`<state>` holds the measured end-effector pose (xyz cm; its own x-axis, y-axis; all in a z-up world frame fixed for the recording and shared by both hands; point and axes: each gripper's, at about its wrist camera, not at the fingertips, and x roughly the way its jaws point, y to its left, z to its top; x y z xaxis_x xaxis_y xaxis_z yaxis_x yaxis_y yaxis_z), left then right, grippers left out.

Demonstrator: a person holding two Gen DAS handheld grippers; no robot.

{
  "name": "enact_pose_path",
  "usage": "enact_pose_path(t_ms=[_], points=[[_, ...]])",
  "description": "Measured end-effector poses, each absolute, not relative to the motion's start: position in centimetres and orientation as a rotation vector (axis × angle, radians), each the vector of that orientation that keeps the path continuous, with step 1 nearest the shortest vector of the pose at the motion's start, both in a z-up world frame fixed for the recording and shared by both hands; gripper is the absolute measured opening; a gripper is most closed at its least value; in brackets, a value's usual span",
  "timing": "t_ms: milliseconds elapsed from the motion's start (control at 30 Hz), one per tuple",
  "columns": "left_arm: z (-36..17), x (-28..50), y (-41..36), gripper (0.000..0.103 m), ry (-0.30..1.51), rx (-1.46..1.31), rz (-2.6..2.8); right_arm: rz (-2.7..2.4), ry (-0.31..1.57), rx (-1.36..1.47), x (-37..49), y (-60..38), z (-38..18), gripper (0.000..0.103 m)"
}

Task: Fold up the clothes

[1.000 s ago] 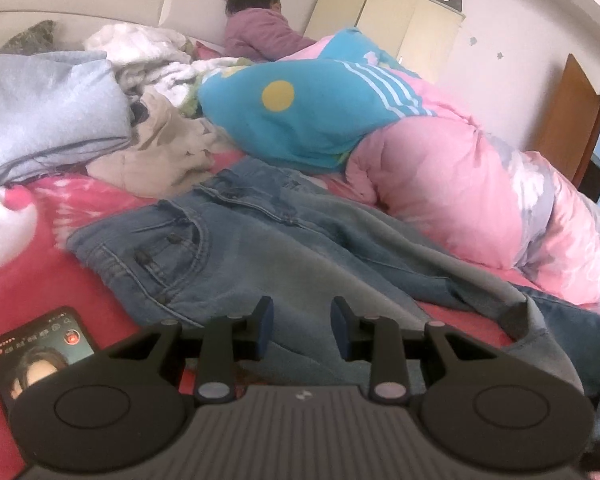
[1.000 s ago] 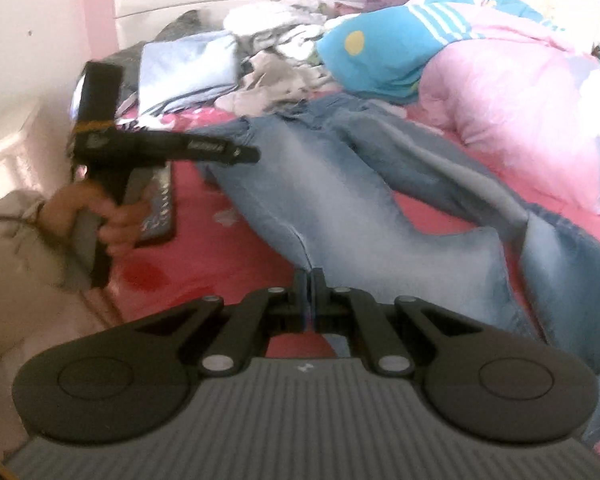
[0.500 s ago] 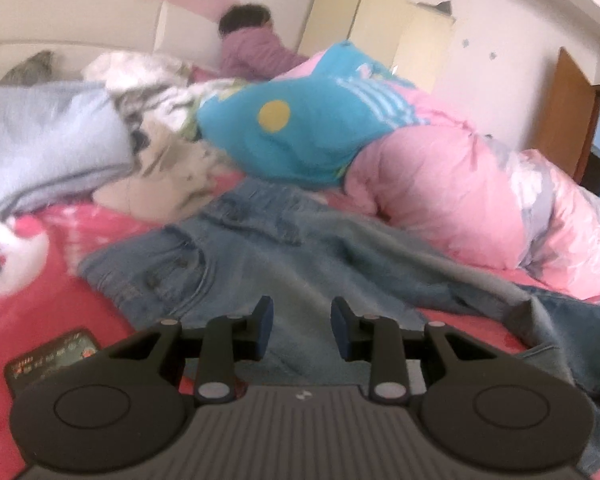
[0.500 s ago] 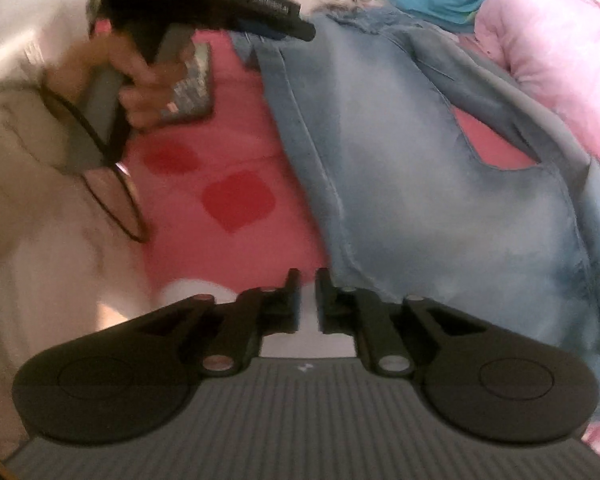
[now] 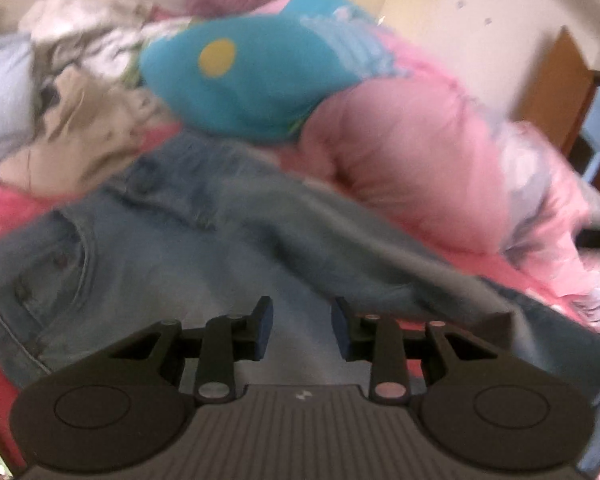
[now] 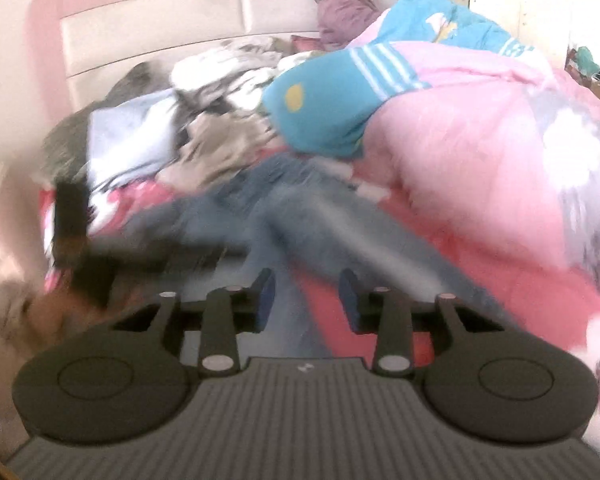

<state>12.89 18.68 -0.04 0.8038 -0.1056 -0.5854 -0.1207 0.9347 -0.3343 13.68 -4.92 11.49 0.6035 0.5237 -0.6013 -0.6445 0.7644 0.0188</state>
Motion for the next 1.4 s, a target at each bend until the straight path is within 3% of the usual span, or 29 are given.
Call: enact_pose_path(t_ms=[100,400,600,667,800,900,1000,1033,1100,1400], points=[[-1.4,13.7,18.7,0.032,0.693,-0.374,0.017,0.705,0.666,-0.218,21.4,-1.9,10.7,0.042],[-3.0,14.1,20.2,0.032,0.725,-0.406,-0.014,0.754,0.784,-0.370,38.5,9.6,1.4,0.051],[-3.2,14.2,20.4,0.032,0.716,-0.388,-0.031,0.761,0.839,-0.385,44.1,13.6,-2.0,0.060],[-3.2,14.2,20.3,0.032,0.714,-0.382,-0.031,0.758,0.856,-0.380,45.1,14.3,-2.6,0.071],[-3.1,14.2,20.2,0.032,0.711,-0.372,-0.031,0.776,0.913,-0.288,46.2,14.6,-3.3,0.075],[-3.0,14.0,20.1,0.032,0.710,-0.368,-0.030,0.810,0.938,-0.281,45.7,15.2,-3.6,0.068],[-3.1,14.0,20.1,0.032,0.709,-0.366,-0.028,0.827,0.903,-0.342,44.2,16.2,-3.3,0.038],[-3.0,13.9,20.1,0.032,0.709,-0.366,-0.027,0.828,0.875,-0.375,43.4,16.6,-3.1,0.021],[-3.0,13.9,20.1,0.032,0.708,-0.366,-0.024,0.832,0.816,-0.429,42.1,17.2,-2.4,0.000],[-2.8,13.7,20.2,0.032,0.711,-0.361,-0.026,0.764,0.638,-0.494,40.8,18.5,-1.1,0.000]])
